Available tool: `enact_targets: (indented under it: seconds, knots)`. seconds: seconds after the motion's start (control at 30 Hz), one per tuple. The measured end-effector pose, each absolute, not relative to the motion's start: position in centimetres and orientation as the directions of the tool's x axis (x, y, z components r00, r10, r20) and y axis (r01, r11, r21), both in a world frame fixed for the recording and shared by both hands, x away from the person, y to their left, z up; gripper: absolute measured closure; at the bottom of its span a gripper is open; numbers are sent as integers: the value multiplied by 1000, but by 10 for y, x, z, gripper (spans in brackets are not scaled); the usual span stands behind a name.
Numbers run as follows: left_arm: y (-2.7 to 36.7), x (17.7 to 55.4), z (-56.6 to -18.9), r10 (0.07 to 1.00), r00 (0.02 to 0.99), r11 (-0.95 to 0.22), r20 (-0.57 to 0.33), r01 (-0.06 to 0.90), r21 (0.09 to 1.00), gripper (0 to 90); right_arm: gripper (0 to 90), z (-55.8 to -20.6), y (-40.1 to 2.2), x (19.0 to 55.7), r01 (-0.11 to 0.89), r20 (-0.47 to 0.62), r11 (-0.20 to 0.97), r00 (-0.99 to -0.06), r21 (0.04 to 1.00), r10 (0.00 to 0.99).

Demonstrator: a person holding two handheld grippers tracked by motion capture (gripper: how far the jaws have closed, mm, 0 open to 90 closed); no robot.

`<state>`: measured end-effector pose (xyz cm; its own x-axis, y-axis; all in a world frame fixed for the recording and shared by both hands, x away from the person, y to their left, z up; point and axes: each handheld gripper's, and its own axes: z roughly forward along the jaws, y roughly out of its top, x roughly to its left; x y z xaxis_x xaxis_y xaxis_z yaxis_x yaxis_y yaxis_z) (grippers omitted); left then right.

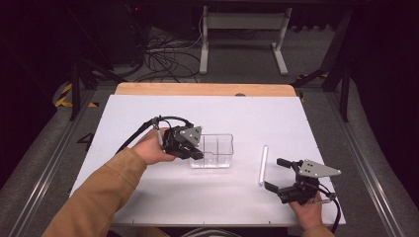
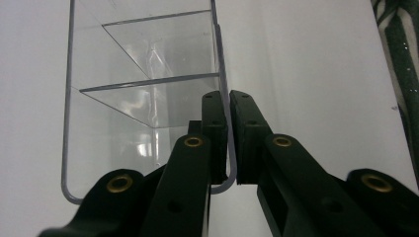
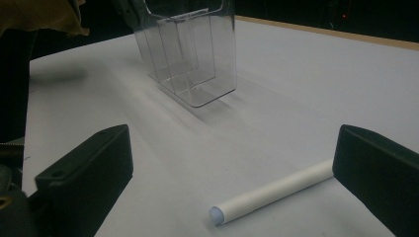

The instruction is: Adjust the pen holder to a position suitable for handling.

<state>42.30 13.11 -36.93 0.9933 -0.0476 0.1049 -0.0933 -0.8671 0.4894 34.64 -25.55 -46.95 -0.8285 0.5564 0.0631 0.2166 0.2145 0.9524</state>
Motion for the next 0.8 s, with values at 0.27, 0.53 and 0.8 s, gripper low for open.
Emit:
enact_targets:
  seconds: [0.27, 0.53, 0.8]
  knots:
    - [128, 422, -375, -75, 993, -885, 91, -109, 453, 857, 23, -470, -255, 346, 217, 64, 214, -829, 952, 556]
    - [127, 420, -377, -57, 994, -896, 88, -90, 435, 850, 23, -470, -255, 347, 215, 62, 215, -830, 953, 555]
    - [129, 417, -382, -36, 997, -914, 63, -58, 402, 729, 24, -470, -255, 346, 220, 67, 214, -829, 952, 556]
